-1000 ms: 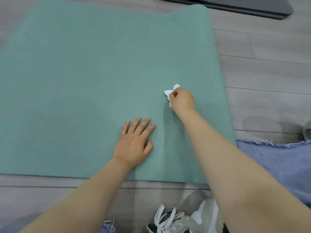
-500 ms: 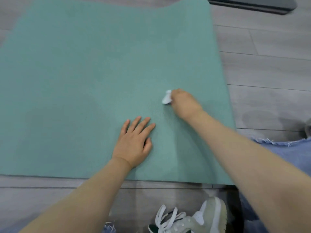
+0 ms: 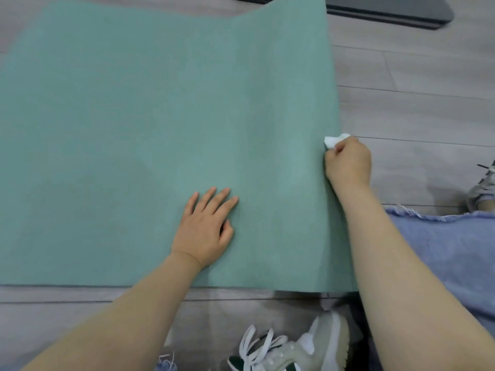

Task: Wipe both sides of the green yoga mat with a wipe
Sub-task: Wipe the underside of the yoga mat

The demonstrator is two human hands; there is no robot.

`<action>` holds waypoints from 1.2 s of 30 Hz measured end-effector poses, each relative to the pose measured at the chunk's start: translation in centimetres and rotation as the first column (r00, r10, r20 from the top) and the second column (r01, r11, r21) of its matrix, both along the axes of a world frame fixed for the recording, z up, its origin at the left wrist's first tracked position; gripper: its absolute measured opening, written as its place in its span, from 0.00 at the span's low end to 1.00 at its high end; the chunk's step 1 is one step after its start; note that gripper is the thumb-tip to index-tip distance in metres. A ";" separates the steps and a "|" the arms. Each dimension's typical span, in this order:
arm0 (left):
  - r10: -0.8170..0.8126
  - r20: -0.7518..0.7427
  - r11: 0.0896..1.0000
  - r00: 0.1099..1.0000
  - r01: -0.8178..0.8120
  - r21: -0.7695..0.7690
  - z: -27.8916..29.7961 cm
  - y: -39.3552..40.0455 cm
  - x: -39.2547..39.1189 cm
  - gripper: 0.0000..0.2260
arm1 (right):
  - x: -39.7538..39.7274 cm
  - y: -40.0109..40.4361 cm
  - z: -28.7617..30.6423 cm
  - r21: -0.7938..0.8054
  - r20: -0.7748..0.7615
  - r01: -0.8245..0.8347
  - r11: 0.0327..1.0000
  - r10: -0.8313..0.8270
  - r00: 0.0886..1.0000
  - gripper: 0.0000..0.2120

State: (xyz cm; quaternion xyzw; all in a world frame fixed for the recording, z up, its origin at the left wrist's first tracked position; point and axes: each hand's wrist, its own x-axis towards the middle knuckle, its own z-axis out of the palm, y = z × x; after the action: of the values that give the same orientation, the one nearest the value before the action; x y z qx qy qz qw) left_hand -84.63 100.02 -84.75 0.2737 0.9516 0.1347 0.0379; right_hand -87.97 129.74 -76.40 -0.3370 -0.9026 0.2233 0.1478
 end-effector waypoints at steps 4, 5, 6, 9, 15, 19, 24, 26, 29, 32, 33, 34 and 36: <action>-0.006 0.003 1.000 1.000 0.006 -0.021 0.1 0.0 0.0 0.25 | -1.9 -3.3 1.9 -0.023 -0.055 -0.273 0.962 0.271 0.961 0.10; -0.007 0.008 1.000 1.000 0.008 -0.023 0.2 0.0 0.0 0.25 | -2.5 -5.8 1.1 -0.035 0.076 -0.438 0.899 0.439 0.895 0.11; -0.006 0.011 1.000 1.000 0.007 -0.022 0.2 0.0 0.1 0.25 | -2.6 -8.6 0.0 -0.064 0.244 -0.581 0.811 0.578 0.779 0.13; -0.002 0.004 1.000 1.000 0.002 -0.016 0.2 0.0 0.0 0.25 | -2.2 -10.9 -2.5 0.007 0.480 -0.756 0.655 0.661 0.577 0.14; -0.013 0.009 1.000 1.000 0.013 -0.005 0.3 -0.1 0.0 0.25 | -0.1 3.2 -1.1 0.125 0.496 -0.201 0.971 0.114 0.861 0.16; -0.011 0.007 1.000 1.000 0.011 0.000 0.3 0.0 -0.1 0.25 | -1.7 -6.7 -3.6 -0.054 0.374 -0.474 0.879 0.458 0.807 0.17; -0.009 0.001 1.000 1.000 0.009 0.004 0.2 -0.1 -0.2 0.25 | 0.0 -8.9 -4.2 -0.123 0.307 -0.624 0.772 0.627 0.716 0.19; -0.008 0.008 1.000 1.000 0.008 0.009 0.2 -0.1 0.0 0.24 | 1.8 -2.4 -2.9 0.025 0.360 -0.413 0.910 0.377 0.853 0.16; -0.007 0.002 1.000 1.000 0.007 0.012 0.2 -0.1 -0.1 0.24 | 3.6 3.9 -0.8 0.185 0.366 -0.071 0.980 -0.002 0.931 0.13; -0.010 0.006 1.000 1.000 0.010 0.017 0.2 -0.2 0.0 0.24 | 1.2 -1.5 -1.3 0.126 0.330 -0.172 0.977 0.122 0.936 0.15; -0.011 0.002 1.000 1.000 0.011 0.020 0.2 -0.2 0.0 0.24 | 0.4 -5.1 -2.2 0.051 0.334 -0.296 0.954 0.263 0.905 0.16; -0.012 -0.001 1.000 1.000 0.012 0.023 0.2 -0.2 0.0 0.24 | 0.1 -9.1 -3.6 -0.005 0.359 -0.445 0.896 0.417 0.835 0.16; -0.011 -0.007 0.999 1.000 0.012 0.032 0.1 -0.3 0.0 0.24 | 0.8 -14.9 -4.6 -0.087 0.402 -0.633 0.769 0.608 0.684 0.15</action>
State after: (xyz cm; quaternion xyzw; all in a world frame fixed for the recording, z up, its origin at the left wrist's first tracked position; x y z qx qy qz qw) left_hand -84.67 99.72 -84.64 0.2802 0.9479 0.1485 0.0309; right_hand -87.20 114.89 -81.03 -0.0459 -0.9793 0.1579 -0.1180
